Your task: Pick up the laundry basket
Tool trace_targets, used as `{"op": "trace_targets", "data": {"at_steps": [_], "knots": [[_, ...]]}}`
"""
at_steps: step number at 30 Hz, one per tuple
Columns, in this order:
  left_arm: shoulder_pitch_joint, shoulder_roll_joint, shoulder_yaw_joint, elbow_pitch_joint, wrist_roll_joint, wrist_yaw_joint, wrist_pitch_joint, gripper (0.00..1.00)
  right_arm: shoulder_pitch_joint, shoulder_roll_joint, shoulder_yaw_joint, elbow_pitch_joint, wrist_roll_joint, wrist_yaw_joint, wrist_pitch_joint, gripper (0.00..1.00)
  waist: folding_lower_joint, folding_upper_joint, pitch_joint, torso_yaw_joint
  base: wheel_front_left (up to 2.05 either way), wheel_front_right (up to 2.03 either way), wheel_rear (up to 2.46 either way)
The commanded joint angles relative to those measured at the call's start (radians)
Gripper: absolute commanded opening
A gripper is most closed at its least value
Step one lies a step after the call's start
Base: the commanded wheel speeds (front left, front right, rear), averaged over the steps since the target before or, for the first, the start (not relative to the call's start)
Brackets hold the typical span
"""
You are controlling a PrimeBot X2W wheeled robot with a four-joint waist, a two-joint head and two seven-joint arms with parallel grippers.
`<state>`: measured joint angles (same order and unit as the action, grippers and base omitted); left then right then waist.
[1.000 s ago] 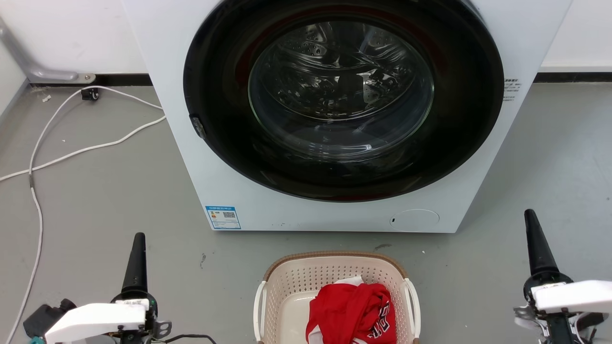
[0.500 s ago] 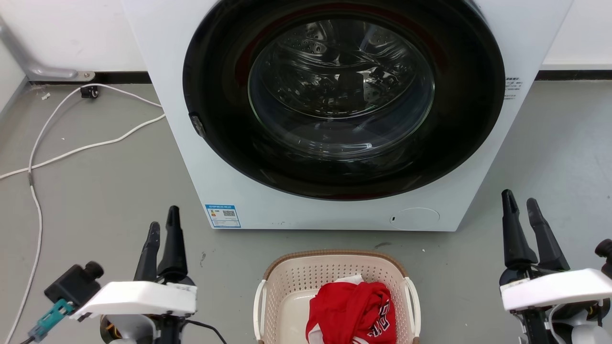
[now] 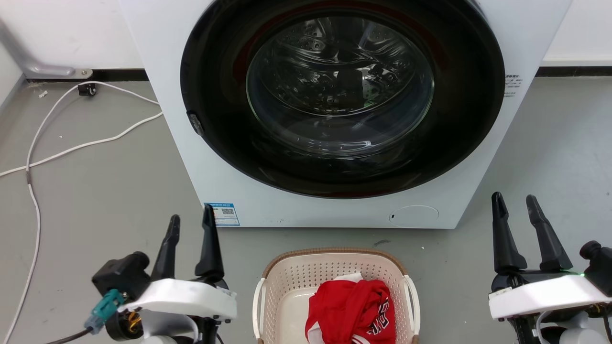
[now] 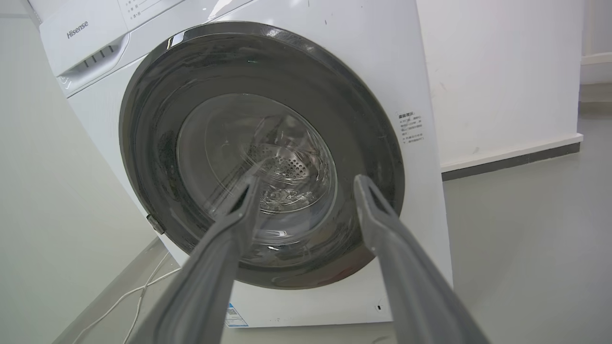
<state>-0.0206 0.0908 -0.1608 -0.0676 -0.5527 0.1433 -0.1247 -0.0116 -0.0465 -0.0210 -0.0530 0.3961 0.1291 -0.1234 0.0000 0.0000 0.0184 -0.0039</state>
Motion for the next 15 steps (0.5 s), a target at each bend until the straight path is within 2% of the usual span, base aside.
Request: {"op": "trace_targets", "data": {"at_steps": [1, 9, 15], "knots": [[-0.019, 0.015, -0.027, -0.020, 0.027, 0.012, -0.011, 1.00, 0.003, -0.004, -0.001, -0.015, -0.043, 0.002, -0.011, 1.00, 0.0000, 0.0000, 0.001, 0.000, 0.00, 0.00, 0.00], [-0.013, 0.045, -0.097, -0.031, 0.078, -0.002, -0.032, 1.00, 0.015, -0.004, -0.006, -0.009, -0.140, 0.002, -0.031, 1.00, 0.0000, 0.0000, 0.003, -0.003, 0.00, 0.00, 0.00], [-0.008, 0.050, -0.116, -0.034, 0.130, -0.040, -0.047, 1.00, 0.022, -0.005, -0.005, 0.003, -0.208, 0.002, -0.048, 1.00, 0.0000, 0.0000, 0.006, -0.005, 0.00, 0.00, 0.00]]}}
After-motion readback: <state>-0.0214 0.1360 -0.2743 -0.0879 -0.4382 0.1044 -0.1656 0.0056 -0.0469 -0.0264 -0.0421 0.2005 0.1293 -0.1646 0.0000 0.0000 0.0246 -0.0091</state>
